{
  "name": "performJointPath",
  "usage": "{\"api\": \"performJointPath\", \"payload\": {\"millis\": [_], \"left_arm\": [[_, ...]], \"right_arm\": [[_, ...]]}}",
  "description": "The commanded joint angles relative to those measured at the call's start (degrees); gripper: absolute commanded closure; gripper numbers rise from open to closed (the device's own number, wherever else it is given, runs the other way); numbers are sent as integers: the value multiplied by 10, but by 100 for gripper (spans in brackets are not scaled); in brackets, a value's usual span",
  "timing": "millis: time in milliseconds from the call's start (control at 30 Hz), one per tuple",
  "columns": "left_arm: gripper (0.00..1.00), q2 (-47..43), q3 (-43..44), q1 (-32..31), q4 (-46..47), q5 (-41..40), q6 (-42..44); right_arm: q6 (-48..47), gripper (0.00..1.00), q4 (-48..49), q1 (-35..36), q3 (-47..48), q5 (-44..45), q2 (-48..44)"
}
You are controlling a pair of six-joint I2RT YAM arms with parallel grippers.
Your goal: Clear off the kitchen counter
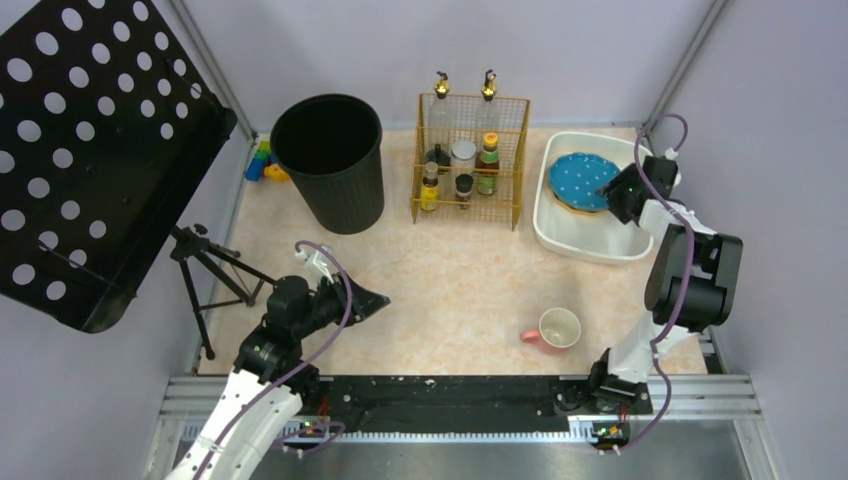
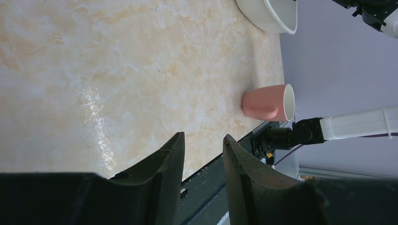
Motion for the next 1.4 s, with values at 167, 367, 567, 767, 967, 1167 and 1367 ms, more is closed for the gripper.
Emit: {"api": "performJointPath", "payload": {"millis": [167,367,567,767,967,1167,1367], "left_arm": [[59,0,17,3,7,-9,11],[59,3,16,2,4,-13,9],[59,9,12,2,20,-14,2],[59,22,17,2,25,-6,6],[58,20,17,2,28,-5,9],[45,20,19,2,33,-11,16],[33,34,24,2,51,-5,16]], "right_arm": [[20,44,59,-5,29,-8,35],[24,45,69,-5,43,-12,52],[20,45,68,-1,-6,-14,4],[-16,45,10,10,-40,-12,-89],[-81,38,-58,35,-74,-3,-226],[-129,33,-152,50,-92,-47,-352],[-143,33,-227,99,-104,-34,-438]]}}
